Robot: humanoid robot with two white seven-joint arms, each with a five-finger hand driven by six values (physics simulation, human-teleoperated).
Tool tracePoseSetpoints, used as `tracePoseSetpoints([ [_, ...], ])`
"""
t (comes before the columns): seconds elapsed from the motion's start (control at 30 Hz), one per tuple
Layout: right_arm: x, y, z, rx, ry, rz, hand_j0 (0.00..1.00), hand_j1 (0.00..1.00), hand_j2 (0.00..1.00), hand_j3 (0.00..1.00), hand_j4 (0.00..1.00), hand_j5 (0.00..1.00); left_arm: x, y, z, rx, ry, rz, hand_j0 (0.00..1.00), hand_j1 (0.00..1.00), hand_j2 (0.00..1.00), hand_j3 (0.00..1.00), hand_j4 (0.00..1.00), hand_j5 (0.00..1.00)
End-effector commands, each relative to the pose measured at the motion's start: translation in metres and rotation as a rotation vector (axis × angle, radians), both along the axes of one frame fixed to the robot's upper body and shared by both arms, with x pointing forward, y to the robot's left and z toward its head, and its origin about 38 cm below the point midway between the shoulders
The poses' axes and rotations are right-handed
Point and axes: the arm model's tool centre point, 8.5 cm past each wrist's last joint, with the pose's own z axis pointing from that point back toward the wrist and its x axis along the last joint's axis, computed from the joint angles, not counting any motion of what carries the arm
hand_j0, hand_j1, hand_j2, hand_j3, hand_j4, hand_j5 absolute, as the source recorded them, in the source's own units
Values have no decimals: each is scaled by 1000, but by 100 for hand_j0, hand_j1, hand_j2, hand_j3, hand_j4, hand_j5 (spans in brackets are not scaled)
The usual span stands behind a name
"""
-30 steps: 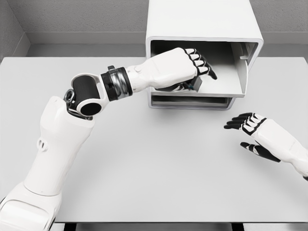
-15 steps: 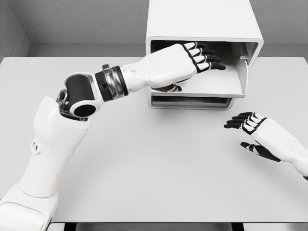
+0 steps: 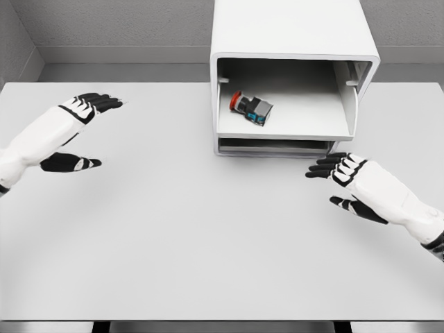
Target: Slide open multi-storey tabletop storage cabinets and put open load switch and slide close multi-storey tabletop storage cabinets
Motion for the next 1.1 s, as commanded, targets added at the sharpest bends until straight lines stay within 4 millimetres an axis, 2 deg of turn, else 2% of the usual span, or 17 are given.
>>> tracePoseSetpoints([
  [0.0, -2, 4, -5, 8, 18, 12, 80, 80, 80, 80, 80, 80, 3, 18, -6, -16, 27, 46, 100, 100, 100, 100, 100, 100],
  [0.07, -2, 5, -4, 8, 16, 14, 80, 80, 80, 80, 80, 80, 2, 22, -10, -19, 42, 55, 100, 100, 100, 100, 100, 100],
  [0.47, 16, 19, 7, 19, -11, 28, 80, 80, 80, 80, 80, 80, 2, 22, -10, -23, 40, 57, 100, 100, 100, 100, 100, 100],
  [0.93, 38, 23, -5, 37, 7, 6, 80, 80, 80, 80, 80, 80, 2, 23, -10, -22, 40, 60, 100, 100, 100, 100, 100, 100],
  [1.07, 44, 19, -7, 29, 11, -7, 80, 80, 80, 80, 80, 80, 2, 23, -10, -24, 40, 60, 100, 100, 100, 100, 100, 100],
])
